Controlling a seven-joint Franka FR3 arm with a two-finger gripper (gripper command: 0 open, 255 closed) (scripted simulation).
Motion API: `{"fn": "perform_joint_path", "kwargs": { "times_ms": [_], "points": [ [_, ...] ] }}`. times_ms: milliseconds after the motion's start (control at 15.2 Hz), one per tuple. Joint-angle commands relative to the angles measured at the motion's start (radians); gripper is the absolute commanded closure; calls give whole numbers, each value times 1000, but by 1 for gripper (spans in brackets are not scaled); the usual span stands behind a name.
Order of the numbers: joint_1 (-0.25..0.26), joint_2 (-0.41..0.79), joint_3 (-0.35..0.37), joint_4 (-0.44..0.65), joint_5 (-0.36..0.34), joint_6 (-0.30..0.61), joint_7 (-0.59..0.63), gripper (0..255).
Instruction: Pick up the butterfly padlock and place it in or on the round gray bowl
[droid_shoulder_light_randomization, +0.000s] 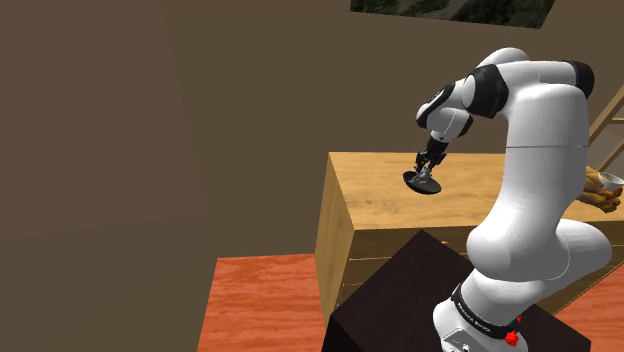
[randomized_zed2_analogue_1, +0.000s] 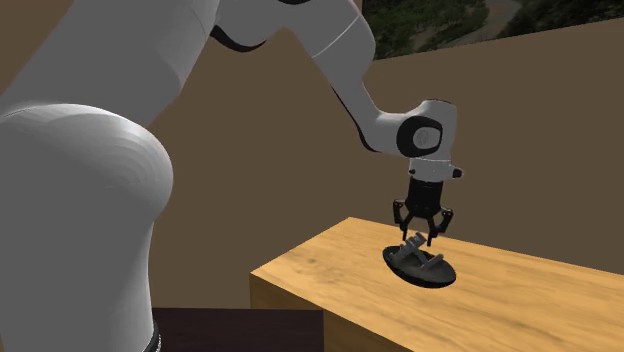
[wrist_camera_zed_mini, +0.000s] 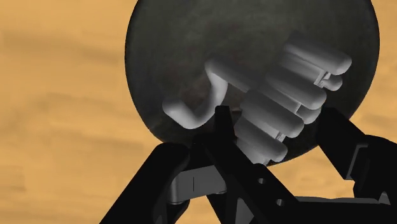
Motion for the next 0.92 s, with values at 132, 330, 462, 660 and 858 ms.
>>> {"fn": "perform_joint_path", "kwargs": {
  "times_ms": [132, 330, 462, 660, 858],
  "points": [
    [-7, 29, 10, -2, 15, 27, -12, 255],
    [-7, 30, 10, -2, 15, 27, -12, 255],
    [-7, 30, 10, -2, 15, 27, -12, 255],
    [-8, 29, 9, -1, 15, 26, -13, 0],
    [-8, 29, 9, -1, 15, 27, -13, 0]
  ]
}}
